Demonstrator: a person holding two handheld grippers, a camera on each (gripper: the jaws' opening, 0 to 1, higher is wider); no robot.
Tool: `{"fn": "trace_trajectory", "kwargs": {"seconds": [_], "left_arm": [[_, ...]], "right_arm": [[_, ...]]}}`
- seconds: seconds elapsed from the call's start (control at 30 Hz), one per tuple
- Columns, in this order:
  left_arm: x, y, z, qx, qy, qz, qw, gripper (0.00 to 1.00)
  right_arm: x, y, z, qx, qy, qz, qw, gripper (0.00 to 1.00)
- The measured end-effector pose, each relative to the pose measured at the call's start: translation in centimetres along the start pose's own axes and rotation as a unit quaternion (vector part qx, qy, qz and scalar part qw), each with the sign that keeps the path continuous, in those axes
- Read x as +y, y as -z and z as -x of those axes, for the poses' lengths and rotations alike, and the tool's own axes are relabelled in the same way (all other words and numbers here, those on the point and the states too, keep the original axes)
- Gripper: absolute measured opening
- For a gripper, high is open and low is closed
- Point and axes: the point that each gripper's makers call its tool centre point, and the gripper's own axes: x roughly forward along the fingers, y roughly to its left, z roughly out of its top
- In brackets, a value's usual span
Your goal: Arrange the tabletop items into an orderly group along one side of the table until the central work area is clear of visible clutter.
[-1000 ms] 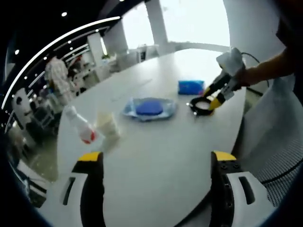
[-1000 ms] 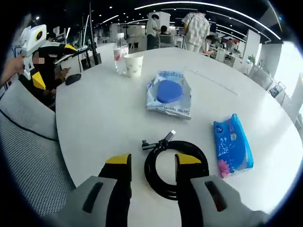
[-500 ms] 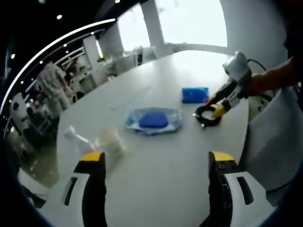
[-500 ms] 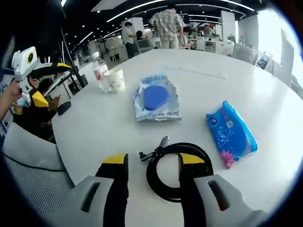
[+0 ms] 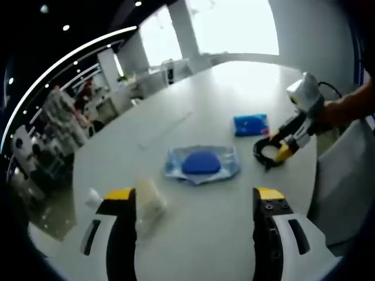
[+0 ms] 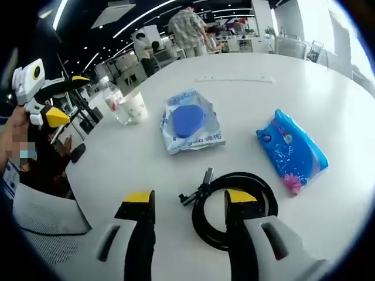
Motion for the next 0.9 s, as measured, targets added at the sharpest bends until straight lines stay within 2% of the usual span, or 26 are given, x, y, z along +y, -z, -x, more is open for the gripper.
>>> {"fn": "trace_trajectory", "kwargs": {"seconds": [0.27,0.53,0.9], "left_arm": [[1.2,0.1,-1.8,0.033,0.007,-0.009,0.9994,0.72],[2.7,-1.0,-3.9,0.049,0.021,-0.013,0.9985,0.73],[4.4,-2.8,-6.3,0.068,0.034,-0.043,0.9961,0.73]], "right_arm": [[0.2,-0.4,-0.4,-0.013,-0.007,-0.049,0.9987,0.5],[0.6,-1.1,-1.0,-0.026,-0.016,-0.093,0.9952,0.51],[0.7,-1.6,-1.9,-0.034,-0.017,-0.134,0.9902,0.5]]}}
